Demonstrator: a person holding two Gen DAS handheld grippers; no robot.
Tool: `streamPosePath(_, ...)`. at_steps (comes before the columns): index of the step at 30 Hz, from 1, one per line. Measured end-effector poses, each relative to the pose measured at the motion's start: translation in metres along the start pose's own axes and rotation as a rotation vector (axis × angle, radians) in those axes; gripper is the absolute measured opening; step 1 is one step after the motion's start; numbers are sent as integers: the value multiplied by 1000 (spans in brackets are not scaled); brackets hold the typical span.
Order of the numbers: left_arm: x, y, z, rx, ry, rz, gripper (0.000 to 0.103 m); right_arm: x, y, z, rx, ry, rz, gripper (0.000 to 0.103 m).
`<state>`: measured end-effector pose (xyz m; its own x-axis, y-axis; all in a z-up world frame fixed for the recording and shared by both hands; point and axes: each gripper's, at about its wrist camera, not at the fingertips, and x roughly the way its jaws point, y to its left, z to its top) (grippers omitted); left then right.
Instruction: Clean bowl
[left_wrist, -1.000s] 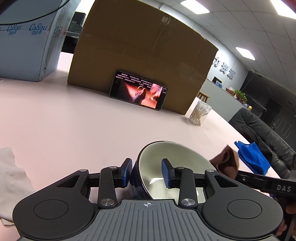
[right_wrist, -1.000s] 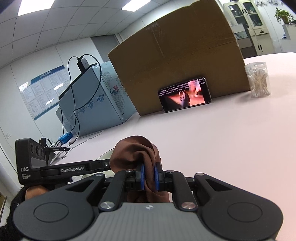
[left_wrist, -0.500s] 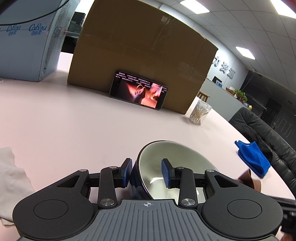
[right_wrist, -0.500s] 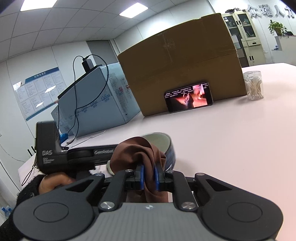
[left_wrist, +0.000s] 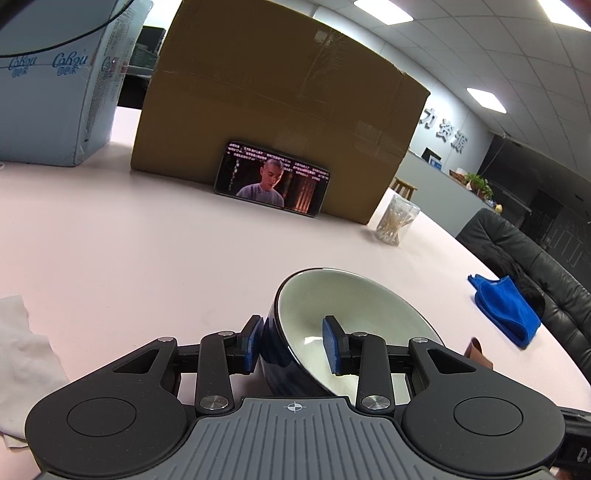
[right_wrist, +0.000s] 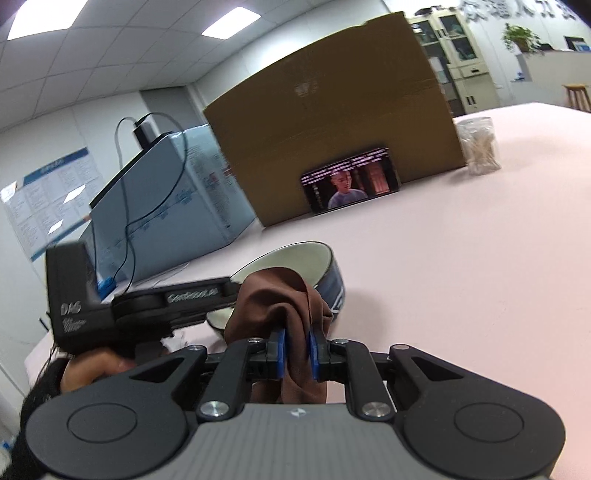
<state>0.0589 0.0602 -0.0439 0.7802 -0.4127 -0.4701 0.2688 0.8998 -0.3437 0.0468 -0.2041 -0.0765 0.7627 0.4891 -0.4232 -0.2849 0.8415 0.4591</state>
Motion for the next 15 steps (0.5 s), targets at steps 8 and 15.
streamPosePath(8, -1, -4, -1, 16, 0, 12, 32, 4, 9, -4, -10, -1, -7, 16)
streamPosePath(15, -1, -5, -2, 23, 3, 16, 33, 7, 21, -7, -32, 27, 17, 16)
